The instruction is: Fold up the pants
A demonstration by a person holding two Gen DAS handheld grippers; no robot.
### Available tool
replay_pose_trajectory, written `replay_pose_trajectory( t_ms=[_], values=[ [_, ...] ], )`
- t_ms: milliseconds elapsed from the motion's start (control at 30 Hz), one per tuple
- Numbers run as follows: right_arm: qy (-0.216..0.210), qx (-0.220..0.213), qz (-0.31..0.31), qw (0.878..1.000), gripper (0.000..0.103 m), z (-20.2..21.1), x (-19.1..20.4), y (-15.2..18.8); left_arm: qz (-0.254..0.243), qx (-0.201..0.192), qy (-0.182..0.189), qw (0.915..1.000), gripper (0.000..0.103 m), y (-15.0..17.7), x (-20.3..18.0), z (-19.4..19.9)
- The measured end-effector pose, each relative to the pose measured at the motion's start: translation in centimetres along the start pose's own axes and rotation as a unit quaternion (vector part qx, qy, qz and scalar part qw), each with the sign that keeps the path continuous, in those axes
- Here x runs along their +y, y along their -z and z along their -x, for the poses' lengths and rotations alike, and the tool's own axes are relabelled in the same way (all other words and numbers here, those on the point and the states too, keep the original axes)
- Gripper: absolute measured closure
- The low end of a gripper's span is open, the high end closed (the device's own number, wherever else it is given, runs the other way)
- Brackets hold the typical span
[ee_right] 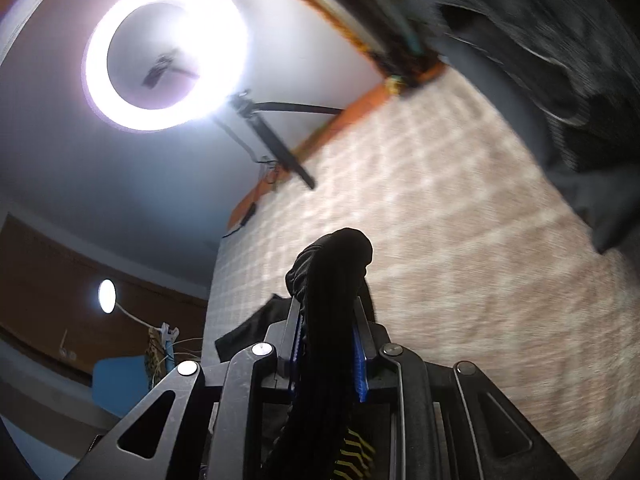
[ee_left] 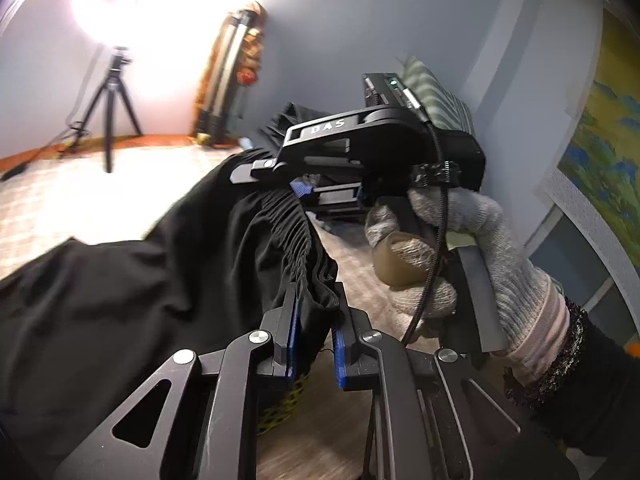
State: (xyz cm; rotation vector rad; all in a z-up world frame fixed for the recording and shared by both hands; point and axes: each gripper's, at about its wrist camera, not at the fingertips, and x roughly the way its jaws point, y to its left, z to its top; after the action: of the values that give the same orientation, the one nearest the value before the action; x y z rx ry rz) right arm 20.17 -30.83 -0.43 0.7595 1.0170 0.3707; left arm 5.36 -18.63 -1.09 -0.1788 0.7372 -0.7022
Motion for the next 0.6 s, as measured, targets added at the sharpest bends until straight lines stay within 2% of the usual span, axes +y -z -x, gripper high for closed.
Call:
replay_pose_trajectory(
  t_ms=[300,600],
  values=[
    [0.006,0.024,0.066,0.998,0.084,-4.4,8.3,2.1,0.048,-0.042,-0.049,0.9968,0.091,1.3,5.2,6.8],
    [0.042,0.073,0.134,0.987,0.084,-13.2,15.9,5.7,0.117,-0.065,-0.098,0.9861,0.091,5.4,11.0,11.7]
  ],
)
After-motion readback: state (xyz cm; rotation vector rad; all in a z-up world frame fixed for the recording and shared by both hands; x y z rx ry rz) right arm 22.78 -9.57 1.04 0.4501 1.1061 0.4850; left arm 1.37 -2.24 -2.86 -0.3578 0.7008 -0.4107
